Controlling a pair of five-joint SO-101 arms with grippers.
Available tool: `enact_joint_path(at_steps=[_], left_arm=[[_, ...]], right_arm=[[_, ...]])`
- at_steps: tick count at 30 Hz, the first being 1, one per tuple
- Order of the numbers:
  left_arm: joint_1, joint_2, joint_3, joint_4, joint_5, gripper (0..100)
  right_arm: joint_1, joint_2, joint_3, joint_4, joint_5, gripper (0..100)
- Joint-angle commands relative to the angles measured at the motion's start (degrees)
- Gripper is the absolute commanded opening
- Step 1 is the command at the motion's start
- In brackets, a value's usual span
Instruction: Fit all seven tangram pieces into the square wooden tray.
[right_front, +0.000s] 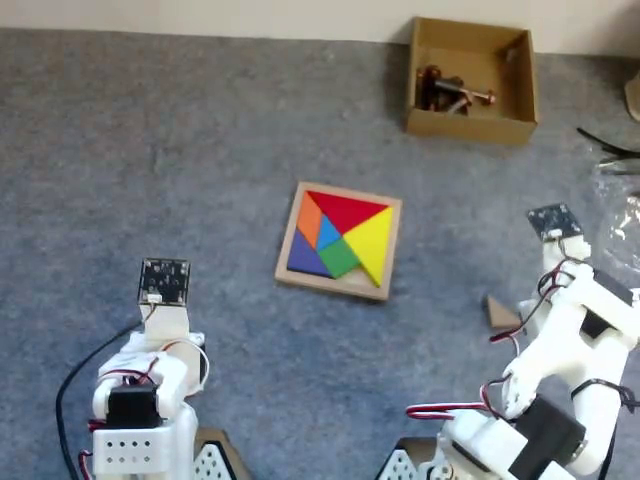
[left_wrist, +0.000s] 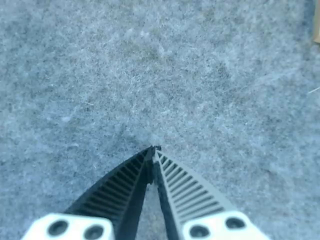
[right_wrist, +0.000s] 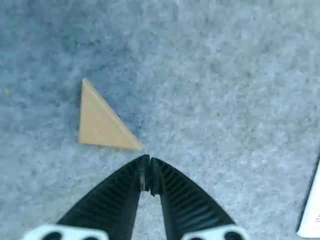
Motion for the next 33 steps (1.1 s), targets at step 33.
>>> enact_joint_path(at_steps=[33], left_arm=[[-0.75, -0.31, 1.27, 0.44, -0.35, 1]], right_arm=[[-12.88, -2.15, -1.89, 6.55, 17.85, 15.2]])
